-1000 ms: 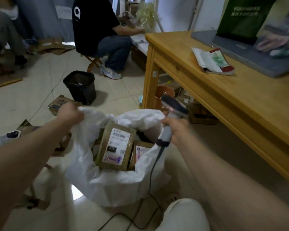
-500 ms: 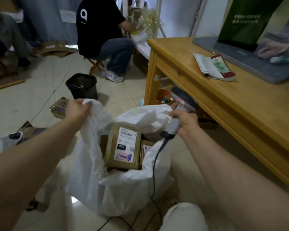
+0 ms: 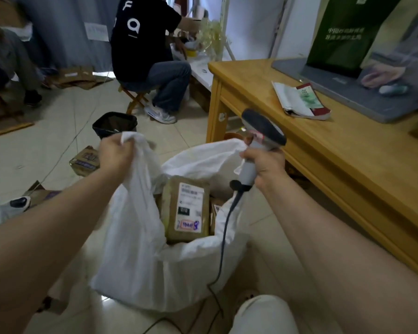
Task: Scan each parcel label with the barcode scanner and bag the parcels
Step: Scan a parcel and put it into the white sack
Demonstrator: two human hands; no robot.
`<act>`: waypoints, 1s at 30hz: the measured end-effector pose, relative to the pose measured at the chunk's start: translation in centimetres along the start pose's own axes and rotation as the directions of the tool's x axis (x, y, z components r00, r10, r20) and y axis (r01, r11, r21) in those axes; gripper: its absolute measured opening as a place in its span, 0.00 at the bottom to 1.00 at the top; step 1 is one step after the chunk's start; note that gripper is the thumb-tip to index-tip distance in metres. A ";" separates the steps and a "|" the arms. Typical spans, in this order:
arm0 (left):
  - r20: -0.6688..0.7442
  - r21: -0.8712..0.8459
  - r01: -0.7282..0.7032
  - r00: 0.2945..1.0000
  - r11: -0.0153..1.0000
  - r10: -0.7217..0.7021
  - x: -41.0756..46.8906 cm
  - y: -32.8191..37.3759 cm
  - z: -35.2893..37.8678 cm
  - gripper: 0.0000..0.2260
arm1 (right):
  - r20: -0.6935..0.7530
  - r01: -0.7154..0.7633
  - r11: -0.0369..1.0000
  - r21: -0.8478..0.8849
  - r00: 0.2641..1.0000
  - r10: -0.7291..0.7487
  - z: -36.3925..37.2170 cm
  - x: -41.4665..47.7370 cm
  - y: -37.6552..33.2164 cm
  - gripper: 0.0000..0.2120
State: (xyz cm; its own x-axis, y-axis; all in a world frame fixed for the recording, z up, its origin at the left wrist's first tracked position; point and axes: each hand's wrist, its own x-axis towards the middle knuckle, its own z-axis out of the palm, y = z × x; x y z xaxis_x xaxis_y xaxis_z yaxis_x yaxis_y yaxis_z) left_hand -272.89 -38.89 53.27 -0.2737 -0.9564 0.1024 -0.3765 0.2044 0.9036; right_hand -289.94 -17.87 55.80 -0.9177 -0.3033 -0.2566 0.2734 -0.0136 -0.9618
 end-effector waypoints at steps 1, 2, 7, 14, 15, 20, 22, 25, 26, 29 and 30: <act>-0.036 -0.078 0.009 0.999 0.997 -0.012 0.1 0.5 -0.2 0.08 | 0.018 0.045 0.999 0.010 0.999 -0.045 0.0 -0.3 -0.6 0.21; -0.046 -0.143 0.025 0.998 0.989 -0.031 0.0 0.5 -0.5 0.06 | 0.021 0.050 0.999 0.011 0.999 -0.050 -0.2 -0.3 -0.5 0.21; 0.213 0.070 0.401 0.888 0.913 -0.407 -3.1 -5.7 -1.8 0.14 | -0.073 -0.286 0.947 -0.149 0.958 0.278 -2.6 -1.2 6.0 0.26; -0.097 -0.100 0.186 0.976 0.977 -0.196 0.5 -2.3 -1.7 0.11 | -0.031 -0.121 0.988 0.092 0.992 0.125 -1.0 -0.8 1.2 0.28; -0.133 -0.113 0.171 0.974 0.979 -0.186 1.2 -2.3 -1.7 0.10 | 0.000 -0.076 0.992 0.103 0.997 0.077 -0.8 -1.0 0.4 0.27; 0.111 0.314 0.224 0.957 0.923 -0.270 0.7 -7.3 -3.4 0.08 | -0.074 -0.253 0.952 -0.170 0.967 0.244 -2.0 -1.8 4.7 0.19; 0.297 0.690 0.171 0.819 0.704 -0.491 1.4 -10.1 -3.9 0.12 | -0.181 -0.339 0.901 -0.272 0.937 0.298 -3.0 -1.9 7.2 0.24; 0.318 0.851 0.041 0.753 0.523 -0.576 4.9 -14.0 -2.7 0.25 | -0.223 -0.390 0.866 -0.312 0.916 0.333 -4.4 -2.0 9.4 0.24; 0.373 0.825 0.010 0.742 0.565 -0.557 4.6 -12.2 -2.2 0.22 | -0.227 -0.390 0.858 -0.333 0.917 0.328 -4.8 -2.0 9.8 0.23; 0.385 0.751 0.032 0.790 0.660 -0.476 2.7 -5.9 0.4 0.11 | -0.209 -0.374 0.840 -0.393 0.926 0.314 -5.6 -1.5 10.3 0.21; 0.348 0.738 0.036 0.834 0.674 -0.427 3.3 -5.5 1.8 0.12 | -0.205 -0.371 0.837 -0.402 0.927 0.313 -5.8 -1.2 10.3 0.22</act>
State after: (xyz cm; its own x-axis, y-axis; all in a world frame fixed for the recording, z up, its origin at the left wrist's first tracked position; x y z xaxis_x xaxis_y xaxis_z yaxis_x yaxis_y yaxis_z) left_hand -273.37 -42.83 47.88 -0.3761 -0.8126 -0.4452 -0.9169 0.2572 0.3052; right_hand -287.63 -12.14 45.61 -0.8247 -0.0902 -0.5583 0.4535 0.4843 -0.7482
